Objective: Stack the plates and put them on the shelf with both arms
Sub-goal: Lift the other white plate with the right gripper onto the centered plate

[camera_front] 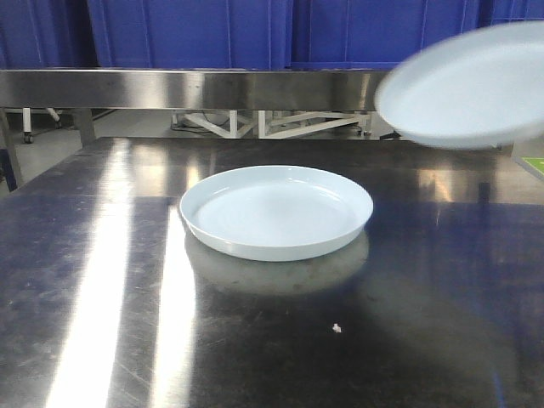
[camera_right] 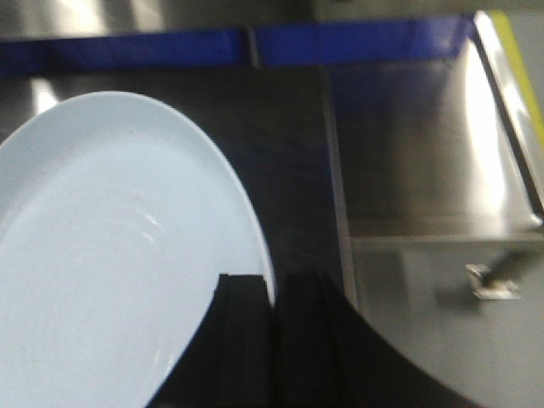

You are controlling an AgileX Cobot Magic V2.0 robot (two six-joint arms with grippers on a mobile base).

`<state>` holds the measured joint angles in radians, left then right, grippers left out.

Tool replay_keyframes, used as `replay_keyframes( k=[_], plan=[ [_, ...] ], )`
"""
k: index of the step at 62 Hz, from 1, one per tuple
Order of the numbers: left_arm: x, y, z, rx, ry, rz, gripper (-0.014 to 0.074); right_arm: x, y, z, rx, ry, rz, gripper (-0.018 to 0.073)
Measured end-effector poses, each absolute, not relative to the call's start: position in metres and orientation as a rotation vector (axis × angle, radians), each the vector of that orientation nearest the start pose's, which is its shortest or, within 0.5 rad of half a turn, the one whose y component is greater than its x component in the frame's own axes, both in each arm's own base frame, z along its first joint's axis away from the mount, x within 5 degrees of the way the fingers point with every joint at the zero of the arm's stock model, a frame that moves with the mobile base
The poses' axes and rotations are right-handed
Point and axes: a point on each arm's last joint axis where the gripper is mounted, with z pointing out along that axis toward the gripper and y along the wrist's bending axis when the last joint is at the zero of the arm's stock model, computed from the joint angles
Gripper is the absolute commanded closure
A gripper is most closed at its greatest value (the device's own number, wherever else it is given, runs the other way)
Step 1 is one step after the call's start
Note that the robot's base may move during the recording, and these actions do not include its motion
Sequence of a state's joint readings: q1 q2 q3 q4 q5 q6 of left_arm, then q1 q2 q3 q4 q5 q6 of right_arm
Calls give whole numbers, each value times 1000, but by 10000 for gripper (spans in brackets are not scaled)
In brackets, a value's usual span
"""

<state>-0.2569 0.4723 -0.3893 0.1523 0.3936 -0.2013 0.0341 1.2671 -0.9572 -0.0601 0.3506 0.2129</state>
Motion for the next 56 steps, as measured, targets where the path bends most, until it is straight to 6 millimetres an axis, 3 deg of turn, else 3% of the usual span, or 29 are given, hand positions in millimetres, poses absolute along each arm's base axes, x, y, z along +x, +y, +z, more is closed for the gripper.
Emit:
replay_keyframes(
  k=[14,27,34,40,45,56],
  plan=[
    [99,-21,275,154,1952,-152,499,295,70,327,-68,2129,222,503],
    [99,-21,275,154,1952,-152,499,318,120,303,-209,2194,285,501],
    [99,-21,275,154,1952,-152,499,325,130,285,-235,2249,283,436],
    [99,-21,275,154,1952,-152,499,328,133,272,-243,2302,269,239],
    [99,-21,275,154,1952,-152,499,330,133,264,-246,2335,259,128],
    [99,-21,275,154,1952,-152,499,332,134,251,-252,2394,242,104]
  ],
)
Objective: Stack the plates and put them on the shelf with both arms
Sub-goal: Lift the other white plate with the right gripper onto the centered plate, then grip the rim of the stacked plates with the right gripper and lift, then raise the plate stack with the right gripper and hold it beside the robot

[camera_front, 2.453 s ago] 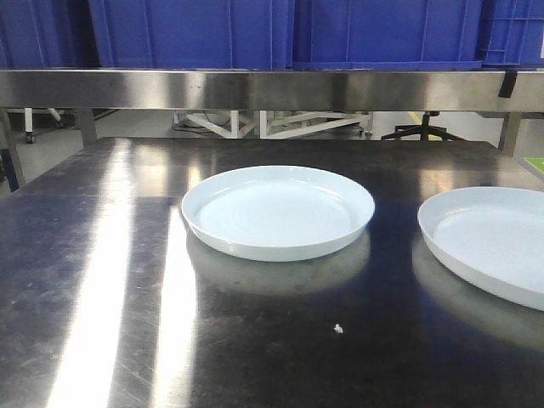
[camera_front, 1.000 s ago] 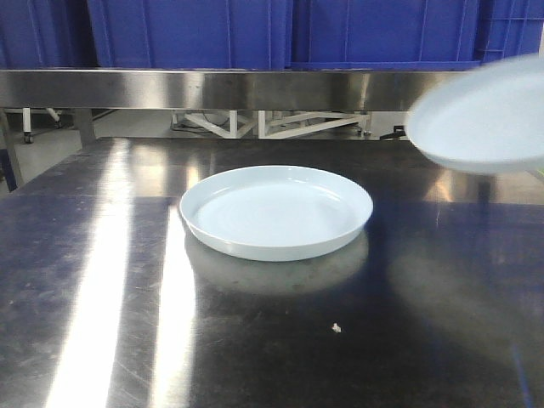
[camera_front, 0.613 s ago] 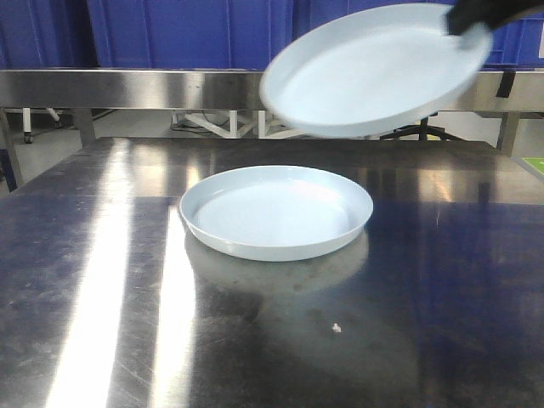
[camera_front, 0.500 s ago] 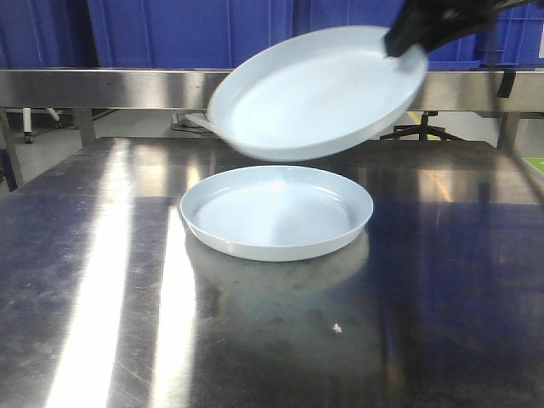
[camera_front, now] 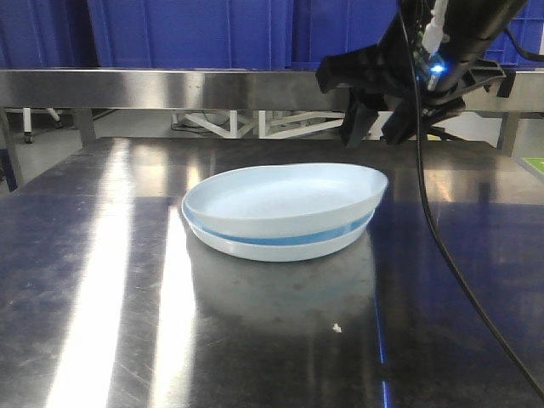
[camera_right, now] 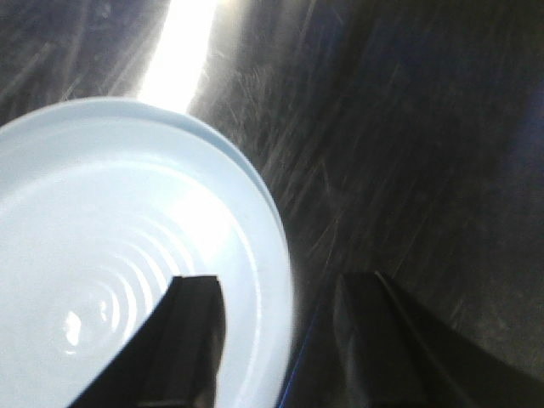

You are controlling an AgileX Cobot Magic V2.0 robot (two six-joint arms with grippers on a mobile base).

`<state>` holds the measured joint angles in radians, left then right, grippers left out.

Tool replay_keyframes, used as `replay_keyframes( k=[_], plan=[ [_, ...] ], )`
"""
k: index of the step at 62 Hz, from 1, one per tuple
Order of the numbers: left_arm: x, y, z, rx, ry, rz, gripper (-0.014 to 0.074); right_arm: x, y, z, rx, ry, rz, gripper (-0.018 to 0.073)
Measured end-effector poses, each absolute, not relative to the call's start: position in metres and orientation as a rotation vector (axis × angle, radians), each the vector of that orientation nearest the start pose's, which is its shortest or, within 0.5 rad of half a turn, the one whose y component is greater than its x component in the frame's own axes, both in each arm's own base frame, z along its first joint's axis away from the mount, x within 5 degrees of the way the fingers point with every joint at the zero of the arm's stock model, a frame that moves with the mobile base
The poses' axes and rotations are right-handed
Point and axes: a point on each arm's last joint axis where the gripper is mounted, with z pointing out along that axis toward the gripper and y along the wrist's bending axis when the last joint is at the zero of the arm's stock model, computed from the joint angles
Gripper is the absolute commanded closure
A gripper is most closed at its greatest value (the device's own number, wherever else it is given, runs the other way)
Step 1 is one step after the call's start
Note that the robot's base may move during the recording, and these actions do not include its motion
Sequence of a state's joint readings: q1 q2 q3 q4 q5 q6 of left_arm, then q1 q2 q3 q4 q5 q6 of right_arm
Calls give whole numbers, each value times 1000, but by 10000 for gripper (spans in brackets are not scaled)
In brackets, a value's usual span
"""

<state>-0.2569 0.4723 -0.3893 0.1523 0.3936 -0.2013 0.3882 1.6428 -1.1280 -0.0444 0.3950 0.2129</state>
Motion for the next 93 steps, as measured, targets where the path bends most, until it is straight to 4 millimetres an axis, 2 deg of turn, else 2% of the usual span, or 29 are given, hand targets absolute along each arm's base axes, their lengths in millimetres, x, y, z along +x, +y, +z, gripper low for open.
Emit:
replay_keyframes(
  k=[29,36,45,49,56,65,76,81,85,93],
  plan=[
    [99,-21,275,154,1952,-152,499,340,146,207,-294,2526,208,126],
    [99,-21,275,154,1952,-152,499,342,150,199,-304,2536,211,243],
    [99,-21,275,154,1952,-152,499,344,154,199,-306,2514,223,525],
    [99,-21,275,154,1952,-152,499,346,155,201,-285,2492,242,490],
    [99,-21,275,154,1952,-152,499,348,156,203,-277,2457,257,502],
    [99,-21,275,154,1952,-152,499,346,156,223,-274,2381,283,502],
    [99,-21,275,154,1952,-152,499,335,144,268,-254,2254,302,502],
    [99,-21,275,154,1952,-152,499,325,125,293,-204,2180,300,502],
    [99,-21,275,154,1952,-152,499,319,111,304,-166,2139,291,502],
    [99,-21,275,154,1952,-152,499,292,75,324,-76,2063,256,502]
  ],
)
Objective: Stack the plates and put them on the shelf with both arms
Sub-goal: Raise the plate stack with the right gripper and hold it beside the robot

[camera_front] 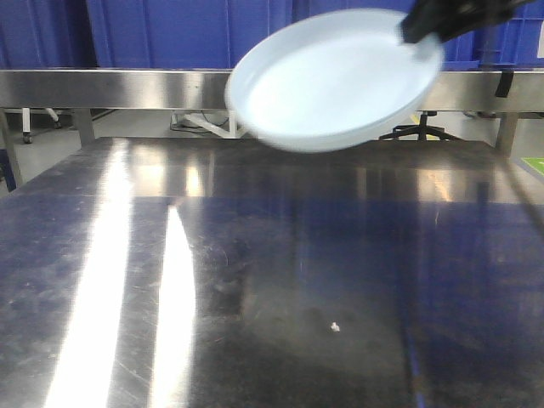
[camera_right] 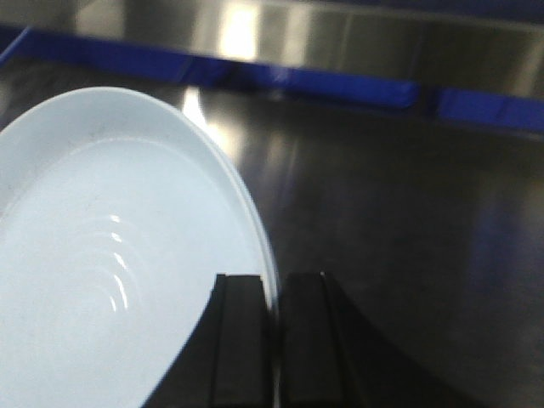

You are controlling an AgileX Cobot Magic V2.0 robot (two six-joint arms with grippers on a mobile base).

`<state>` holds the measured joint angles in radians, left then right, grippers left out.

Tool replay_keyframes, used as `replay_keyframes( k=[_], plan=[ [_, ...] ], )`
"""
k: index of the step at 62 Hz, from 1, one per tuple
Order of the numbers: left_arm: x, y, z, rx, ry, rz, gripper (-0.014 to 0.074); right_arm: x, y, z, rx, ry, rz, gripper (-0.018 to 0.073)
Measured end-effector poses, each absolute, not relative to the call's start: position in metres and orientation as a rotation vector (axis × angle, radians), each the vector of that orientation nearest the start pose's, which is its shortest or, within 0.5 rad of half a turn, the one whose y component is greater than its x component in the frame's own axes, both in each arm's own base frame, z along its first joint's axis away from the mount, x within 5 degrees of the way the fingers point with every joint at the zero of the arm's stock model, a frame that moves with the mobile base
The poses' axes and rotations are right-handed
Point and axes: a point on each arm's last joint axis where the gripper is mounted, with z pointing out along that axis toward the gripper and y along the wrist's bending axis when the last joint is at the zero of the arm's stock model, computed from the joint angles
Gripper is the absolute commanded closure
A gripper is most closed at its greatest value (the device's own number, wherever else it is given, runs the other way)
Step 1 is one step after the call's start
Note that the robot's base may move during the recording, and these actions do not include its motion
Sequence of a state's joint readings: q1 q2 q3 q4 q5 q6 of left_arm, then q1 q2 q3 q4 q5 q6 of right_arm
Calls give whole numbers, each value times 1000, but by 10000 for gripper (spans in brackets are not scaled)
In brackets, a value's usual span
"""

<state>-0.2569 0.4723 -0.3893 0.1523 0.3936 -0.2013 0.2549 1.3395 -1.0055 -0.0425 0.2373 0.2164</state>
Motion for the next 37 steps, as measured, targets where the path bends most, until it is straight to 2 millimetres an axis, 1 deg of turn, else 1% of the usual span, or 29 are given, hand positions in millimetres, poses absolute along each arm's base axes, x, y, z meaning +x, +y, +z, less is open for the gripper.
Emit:
replay_keyframes(
  k=[4,11,18,27,30,37],
  plan=[
    [99,-21,275,154,1952,-152,499,280,60,329,-33,2041,234,502],
    [99,-21,275,154,1952,-152,499,246,32,336,48,1987,188,502],
    [99,-21,275,154,1952,-152,499,212,12,337,117,1935,146,502],
    [99,-21,275,154,1952,-152,499,170,-6,328,197,1887,90,502],
    [99,-21,275,154,1952,-152,499,157,-8,323,215,1881,77,502],
    [99,-21,275,154,1952,-152,499,133,-11,312,240,1855,58,502]
  ],
)
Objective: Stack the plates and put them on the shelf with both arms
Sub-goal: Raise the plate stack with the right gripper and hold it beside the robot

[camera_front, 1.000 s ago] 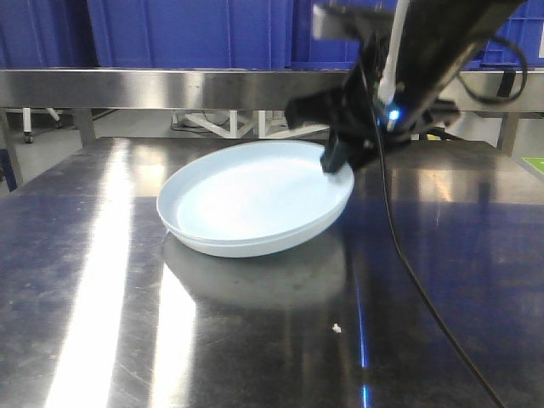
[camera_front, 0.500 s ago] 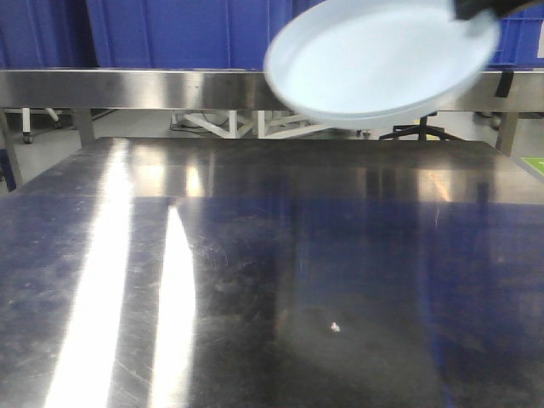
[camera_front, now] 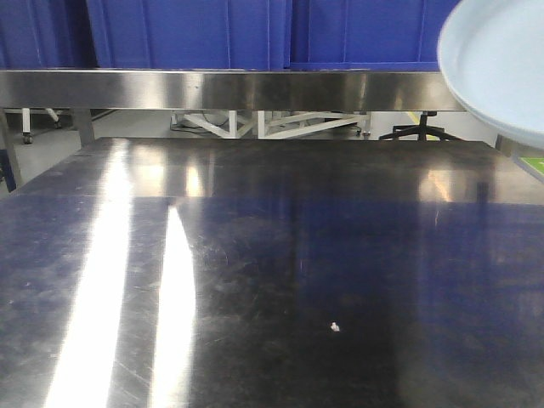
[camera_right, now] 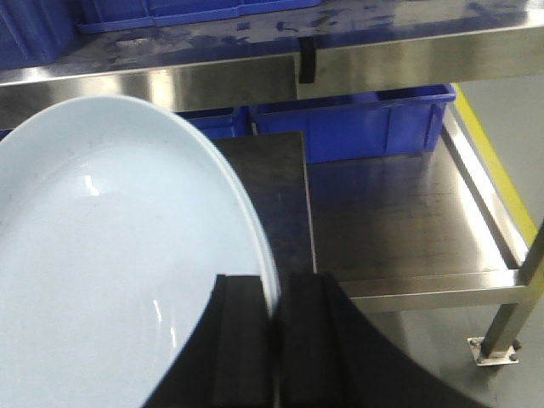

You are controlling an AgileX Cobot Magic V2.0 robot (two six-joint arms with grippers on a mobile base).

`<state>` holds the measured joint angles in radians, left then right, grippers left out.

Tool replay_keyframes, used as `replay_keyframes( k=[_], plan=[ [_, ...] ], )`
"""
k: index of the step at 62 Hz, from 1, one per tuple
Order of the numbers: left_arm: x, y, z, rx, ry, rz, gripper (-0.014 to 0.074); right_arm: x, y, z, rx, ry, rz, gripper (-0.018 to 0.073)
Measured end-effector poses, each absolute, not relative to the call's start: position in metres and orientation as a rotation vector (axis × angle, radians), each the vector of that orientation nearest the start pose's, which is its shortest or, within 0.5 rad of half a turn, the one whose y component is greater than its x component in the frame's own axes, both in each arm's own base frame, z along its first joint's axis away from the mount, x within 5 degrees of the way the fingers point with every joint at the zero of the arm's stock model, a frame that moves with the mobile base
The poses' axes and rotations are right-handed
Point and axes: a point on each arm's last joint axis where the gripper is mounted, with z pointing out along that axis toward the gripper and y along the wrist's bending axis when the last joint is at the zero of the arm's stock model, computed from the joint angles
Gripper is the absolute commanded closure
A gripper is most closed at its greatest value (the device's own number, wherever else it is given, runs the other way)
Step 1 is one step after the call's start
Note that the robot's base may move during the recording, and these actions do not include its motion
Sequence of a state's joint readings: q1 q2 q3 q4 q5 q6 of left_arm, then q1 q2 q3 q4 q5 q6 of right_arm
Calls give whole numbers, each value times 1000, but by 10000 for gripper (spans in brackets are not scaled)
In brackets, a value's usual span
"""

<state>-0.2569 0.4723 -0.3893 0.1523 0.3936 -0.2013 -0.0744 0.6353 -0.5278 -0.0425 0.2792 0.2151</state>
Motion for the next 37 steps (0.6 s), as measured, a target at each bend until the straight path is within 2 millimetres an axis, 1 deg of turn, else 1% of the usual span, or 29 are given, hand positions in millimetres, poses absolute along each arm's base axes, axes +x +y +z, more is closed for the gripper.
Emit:
replay_keyframes(
  k=[8,15,37],
  plan=[
    [99,-21,275,154,1952,-152,499,113,-12,302,253,1813,46,502],
    [99,-21,275,154,1952,-152,499,104,-12,296,260,1794,39,502],
    [99,-21,275,154,1952,-152,499,100,-12,296,258,1785,38,502]
  ],
)
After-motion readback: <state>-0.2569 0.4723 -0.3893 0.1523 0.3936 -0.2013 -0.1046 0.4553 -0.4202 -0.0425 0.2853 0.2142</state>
